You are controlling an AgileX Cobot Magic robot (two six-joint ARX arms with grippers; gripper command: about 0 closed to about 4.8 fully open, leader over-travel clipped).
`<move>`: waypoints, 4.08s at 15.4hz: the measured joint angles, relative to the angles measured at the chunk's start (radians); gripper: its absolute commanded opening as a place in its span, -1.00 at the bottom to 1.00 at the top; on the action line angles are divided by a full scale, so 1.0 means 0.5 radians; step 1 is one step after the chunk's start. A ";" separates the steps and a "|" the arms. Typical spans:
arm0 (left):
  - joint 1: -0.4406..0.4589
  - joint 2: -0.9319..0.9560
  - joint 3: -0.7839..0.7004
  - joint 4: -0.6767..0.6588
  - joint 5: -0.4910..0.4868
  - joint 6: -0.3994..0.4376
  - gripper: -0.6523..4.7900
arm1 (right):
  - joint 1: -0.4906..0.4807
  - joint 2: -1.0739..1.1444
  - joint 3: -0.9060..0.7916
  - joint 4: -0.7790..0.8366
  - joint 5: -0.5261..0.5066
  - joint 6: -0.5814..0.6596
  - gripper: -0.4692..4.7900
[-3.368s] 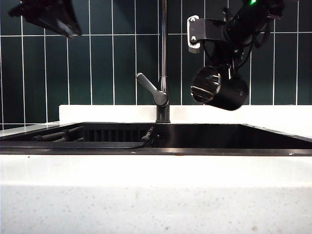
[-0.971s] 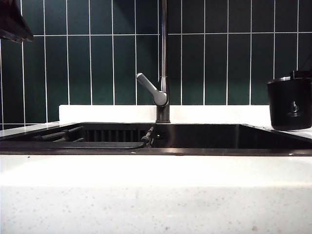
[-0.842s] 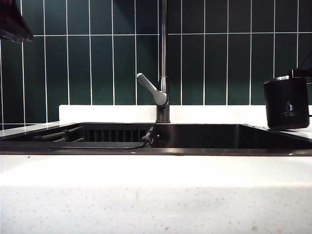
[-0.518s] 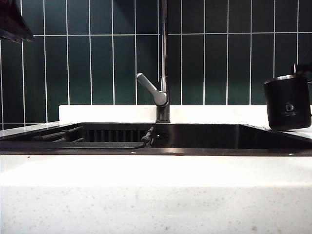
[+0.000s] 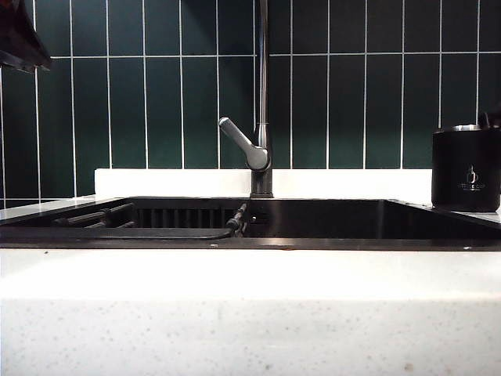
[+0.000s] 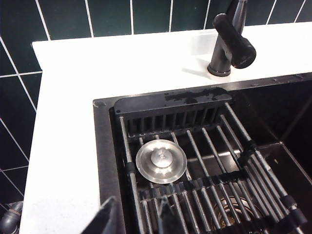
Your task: Pick up the mug next to the sink, go to the faucet to get some water, pour the water into the sink, and finally put the mug back to its place.
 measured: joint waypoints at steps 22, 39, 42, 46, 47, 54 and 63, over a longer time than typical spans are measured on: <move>-0.001 -1.217 -0.024 -1.256 -0.044 0.143 -0.58 | 0.412 -1.481 -0.008 -0.876 -0.108 -0.021 -0.75; 0.000 -1.264 -0.718 -0.443 -0.112 -0.085 -0.58 | 0.548 -2.604 -0.851 -0.920 0.098 -0.212 -0.76; 0.000 -1.267 -0.772 -0.358 -0.113 -0.083 -0.58 | 0.548 -2.603 -0.855 -0.915 0.101 -0.099 -0.84; 0.000 -1.267 -0.922 0.072 -0.150 -0.082 -0.74 | 0.548 -2.603 -0.985 -0.832 0.108 -0.095 -0.84; 0.000 -1.267 -0.922 0.093 -0.150 -0.082 -0.78 | 0.548 -2.603 -1.024 -0.790 0.122 -0.095 -0.84; 0.000 -1.269 -1.110 0.211 -0.150 -0.028 -0.78 | 0.548 -2.611 -1.355 -0.344 0.206 -0.095 -0.84; 0.000 -1.268 -1.312 0.443 -0.143 0.000 -0.78 | 0.547 -2.612 -1.453 -0.202 0.206 -0.269 -0.84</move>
